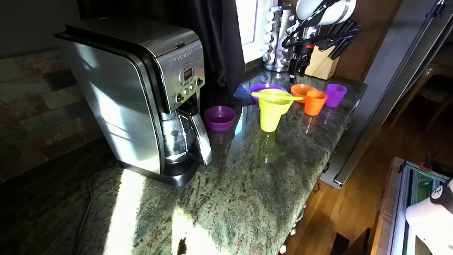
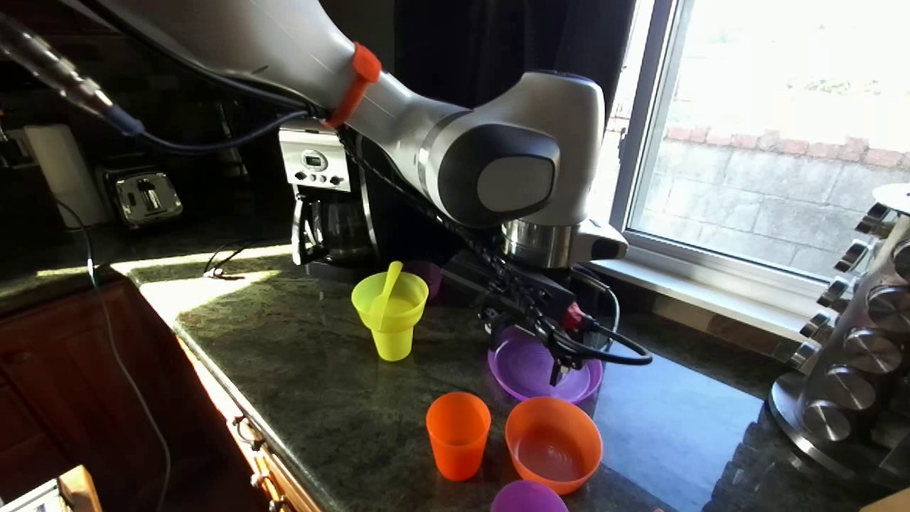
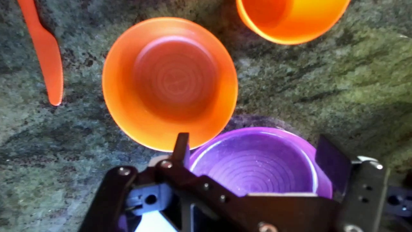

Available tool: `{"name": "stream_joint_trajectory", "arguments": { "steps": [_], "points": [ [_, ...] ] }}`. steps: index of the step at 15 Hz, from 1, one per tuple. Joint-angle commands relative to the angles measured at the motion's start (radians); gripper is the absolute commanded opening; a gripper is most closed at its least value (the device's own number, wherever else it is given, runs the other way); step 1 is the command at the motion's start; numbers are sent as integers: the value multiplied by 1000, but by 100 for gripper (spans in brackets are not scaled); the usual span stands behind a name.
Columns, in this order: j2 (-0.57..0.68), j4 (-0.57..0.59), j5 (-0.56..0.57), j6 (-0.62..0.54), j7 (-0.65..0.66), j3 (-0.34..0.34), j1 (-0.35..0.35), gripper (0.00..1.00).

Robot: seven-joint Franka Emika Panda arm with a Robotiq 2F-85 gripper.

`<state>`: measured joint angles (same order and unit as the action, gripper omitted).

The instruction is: Pick up the orange bowl and place it on top of the orange cup, pick up the orange knife and place it on top of the orange bowl

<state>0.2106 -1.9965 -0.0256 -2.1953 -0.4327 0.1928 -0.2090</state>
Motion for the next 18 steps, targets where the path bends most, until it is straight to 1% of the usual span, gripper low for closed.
{"name": "stream_joint_trajectory", "arguments": {
  "steps": [1, 4, 6, 11, 12, 15, 16, 17, 18],
  "points": [
    [94, 57, -22, -9, -37, -22, -32, 100],
    [138, 82, -24, -10, -2, -26, -44, 100],
    [158, 100, -25, -14, 45, -22, -50, 100],
    [187, 125, -43, -18, 115, -22, -66, 100],
    [192, 130, -52, -16, 135, -22, -69, 97],
    [205, 138, -87, -14, 187, -25, -71, 93],
    [208, 142, -95, -7, 195, -26, -71, 89],
    [211, 143, -101, -12, 207, -26, -70, 69],
    [215, 146, -103, -12, 219, -25, -68, 68]
  ]
}}
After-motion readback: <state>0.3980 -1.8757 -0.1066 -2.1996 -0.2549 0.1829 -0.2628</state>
